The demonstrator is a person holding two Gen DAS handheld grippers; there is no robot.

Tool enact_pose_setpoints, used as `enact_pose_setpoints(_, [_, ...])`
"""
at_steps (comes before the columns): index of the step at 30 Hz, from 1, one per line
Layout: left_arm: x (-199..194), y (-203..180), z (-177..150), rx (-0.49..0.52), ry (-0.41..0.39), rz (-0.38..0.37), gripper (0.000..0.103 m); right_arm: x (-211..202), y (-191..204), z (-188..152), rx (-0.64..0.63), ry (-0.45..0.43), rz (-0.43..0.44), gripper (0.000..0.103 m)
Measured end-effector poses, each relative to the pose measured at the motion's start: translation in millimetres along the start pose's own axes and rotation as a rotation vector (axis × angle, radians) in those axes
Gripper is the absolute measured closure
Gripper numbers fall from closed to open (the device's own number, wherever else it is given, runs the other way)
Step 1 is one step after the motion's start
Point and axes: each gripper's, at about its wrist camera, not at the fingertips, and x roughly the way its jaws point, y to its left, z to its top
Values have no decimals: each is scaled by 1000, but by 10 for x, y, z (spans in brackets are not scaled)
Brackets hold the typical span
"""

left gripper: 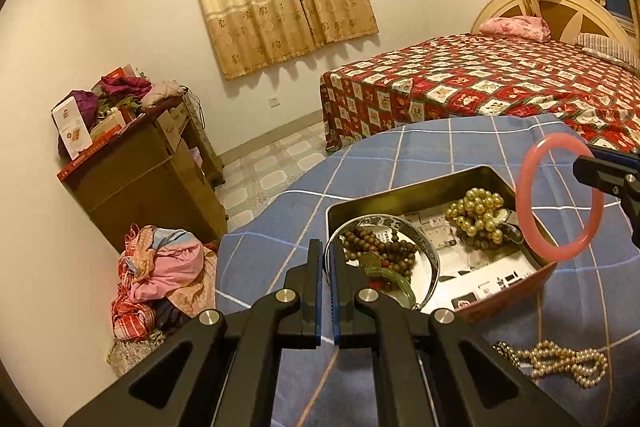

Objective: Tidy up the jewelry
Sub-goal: 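Carry both bangles over the tin and open both tools to drop them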

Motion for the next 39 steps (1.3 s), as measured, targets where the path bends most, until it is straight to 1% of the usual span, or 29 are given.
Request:
enact_pose_setpoints(6, [84,-16,71,7,1,5,101,116,-11,74,-4,12,-7,90])
enact_pose_setpoints(15, [230,-38,134,22,15,5,101,264,5,88,-16,40,-17,90])
enact_pose_setpoints(24, [374,-78,149,35,35,8,101,433,36,120,-32,70,-25,90])
enact_pose_setpoints(39, [593,-99,119,40,71,14,101,623,102,80,-47,116,-28,90])
